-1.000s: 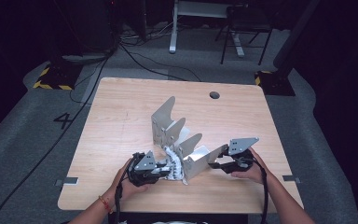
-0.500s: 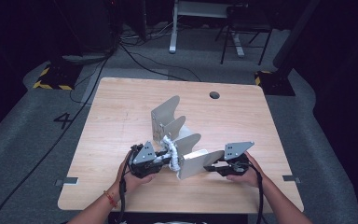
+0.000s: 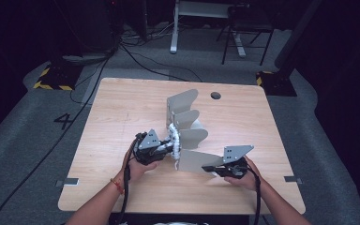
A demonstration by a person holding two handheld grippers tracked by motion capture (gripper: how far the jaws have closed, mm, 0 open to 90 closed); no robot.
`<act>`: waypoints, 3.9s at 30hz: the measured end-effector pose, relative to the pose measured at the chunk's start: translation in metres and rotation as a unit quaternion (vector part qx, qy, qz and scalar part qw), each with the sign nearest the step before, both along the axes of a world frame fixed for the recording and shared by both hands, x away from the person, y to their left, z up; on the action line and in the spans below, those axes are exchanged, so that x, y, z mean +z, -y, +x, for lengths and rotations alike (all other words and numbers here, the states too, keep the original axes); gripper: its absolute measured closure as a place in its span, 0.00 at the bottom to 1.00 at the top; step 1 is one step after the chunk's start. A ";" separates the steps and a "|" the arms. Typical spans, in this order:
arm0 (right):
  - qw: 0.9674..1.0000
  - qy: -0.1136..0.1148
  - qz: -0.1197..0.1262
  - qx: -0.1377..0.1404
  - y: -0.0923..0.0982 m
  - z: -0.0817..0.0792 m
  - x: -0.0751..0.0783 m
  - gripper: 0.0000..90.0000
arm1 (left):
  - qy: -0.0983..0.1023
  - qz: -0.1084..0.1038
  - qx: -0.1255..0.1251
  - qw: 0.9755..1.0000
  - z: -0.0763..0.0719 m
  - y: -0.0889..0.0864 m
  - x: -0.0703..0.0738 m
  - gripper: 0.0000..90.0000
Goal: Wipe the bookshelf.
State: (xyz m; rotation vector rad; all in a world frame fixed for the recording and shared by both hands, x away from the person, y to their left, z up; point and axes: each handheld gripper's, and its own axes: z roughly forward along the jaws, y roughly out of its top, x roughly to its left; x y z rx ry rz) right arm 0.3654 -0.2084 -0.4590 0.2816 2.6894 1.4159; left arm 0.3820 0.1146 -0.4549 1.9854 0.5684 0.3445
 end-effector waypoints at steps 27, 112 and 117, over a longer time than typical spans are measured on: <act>0.997 0.039 0.050 -0.033 0.022 -0.018 0.032 0.96 | 0.070 -0.014 -0.057 0.996 -0.073 -0.001 0.048 0.83; 0.992 0.052 0.079 -0.080 0.014 -0.028 0.037 0.99 | 0.039 0.157 0.002 0.987 -0.038 0.020 -0.015 0.83; 0.992 0.053 0.078 -0.083 0.014 -0.027 0.037 0.99 | 0.006 0.183 -0.004 0.983 -0.032 0.027 -0.036 0.82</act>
